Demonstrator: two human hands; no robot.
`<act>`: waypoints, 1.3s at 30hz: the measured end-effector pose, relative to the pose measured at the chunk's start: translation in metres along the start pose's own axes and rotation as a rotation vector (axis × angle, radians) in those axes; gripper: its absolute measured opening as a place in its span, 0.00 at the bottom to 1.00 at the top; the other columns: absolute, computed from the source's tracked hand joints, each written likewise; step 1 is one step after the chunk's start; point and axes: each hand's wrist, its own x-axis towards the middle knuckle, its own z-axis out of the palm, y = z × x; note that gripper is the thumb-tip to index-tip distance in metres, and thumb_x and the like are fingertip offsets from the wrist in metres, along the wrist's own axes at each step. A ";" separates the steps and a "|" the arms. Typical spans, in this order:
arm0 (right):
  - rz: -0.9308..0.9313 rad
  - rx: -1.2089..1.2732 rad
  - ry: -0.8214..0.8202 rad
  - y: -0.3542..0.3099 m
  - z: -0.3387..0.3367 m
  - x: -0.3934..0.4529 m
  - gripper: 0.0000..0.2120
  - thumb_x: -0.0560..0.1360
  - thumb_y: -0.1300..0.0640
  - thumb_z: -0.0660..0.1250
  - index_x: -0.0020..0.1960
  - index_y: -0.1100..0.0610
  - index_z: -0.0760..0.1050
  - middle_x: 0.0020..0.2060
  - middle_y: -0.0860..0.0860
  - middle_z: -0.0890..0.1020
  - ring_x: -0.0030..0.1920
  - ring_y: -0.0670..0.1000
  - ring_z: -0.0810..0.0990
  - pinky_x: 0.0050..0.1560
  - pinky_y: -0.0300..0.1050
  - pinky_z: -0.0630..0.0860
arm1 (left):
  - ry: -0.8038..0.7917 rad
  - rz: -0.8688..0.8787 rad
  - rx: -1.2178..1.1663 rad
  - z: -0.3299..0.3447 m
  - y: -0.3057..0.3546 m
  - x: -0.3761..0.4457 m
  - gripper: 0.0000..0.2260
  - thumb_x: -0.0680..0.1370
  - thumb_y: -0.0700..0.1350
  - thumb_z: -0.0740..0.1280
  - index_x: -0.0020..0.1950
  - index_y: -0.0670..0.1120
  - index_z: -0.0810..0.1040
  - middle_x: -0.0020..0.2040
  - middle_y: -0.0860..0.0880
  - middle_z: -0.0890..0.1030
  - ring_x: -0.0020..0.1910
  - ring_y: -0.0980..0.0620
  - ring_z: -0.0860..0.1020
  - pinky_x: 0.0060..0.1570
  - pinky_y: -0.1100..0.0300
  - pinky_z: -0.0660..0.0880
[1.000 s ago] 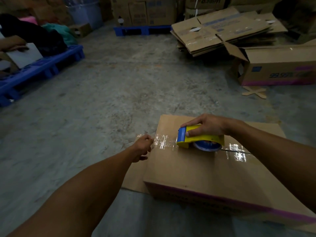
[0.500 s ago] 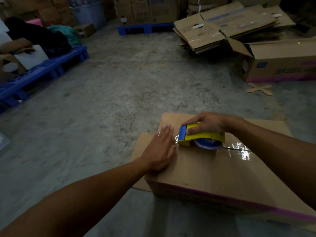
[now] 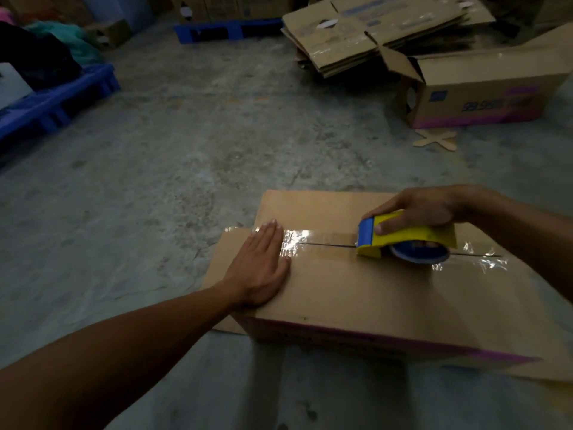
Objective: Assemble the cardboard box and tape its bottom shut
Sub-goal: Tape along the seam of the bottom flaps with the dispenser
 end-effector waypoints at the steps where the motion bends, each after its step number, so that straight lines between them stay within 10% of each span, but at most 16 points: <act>1: -0.003 0.002 0.005 0.003 0.001 -0.001 0.23 0.71 0.35 0.67 0.65 0.33 0.72 0.62 0.45 0.76 0.58 0.49 0.75 0.59 0.43 0.70 | -0.020 -0.001 0.009 -0.001 0.002 0.001 0.31 0.81 0.59 0.45 0.79 0.45 0.42 0.80 0.46 0.42 0.78 0.53 0.40 0.76 0.53 0.42; 39: 0.146 -0.107 -0.078 0.054 -0.011 -0.024 0.25 0.70 0.34 0.67 0.66 0.34 0.71 0.64 0.46 0.74 0.61 0.53 0.73 0.64 0.51 0.71 | -0.064 0.360 0.093 0.019 0.130 0.055 0.33 0.78 0.66 0.42 0.79 0.54 0.40 0.79 0.55 0.40 0.77 0.54 0.38 0.76 0.49 0.39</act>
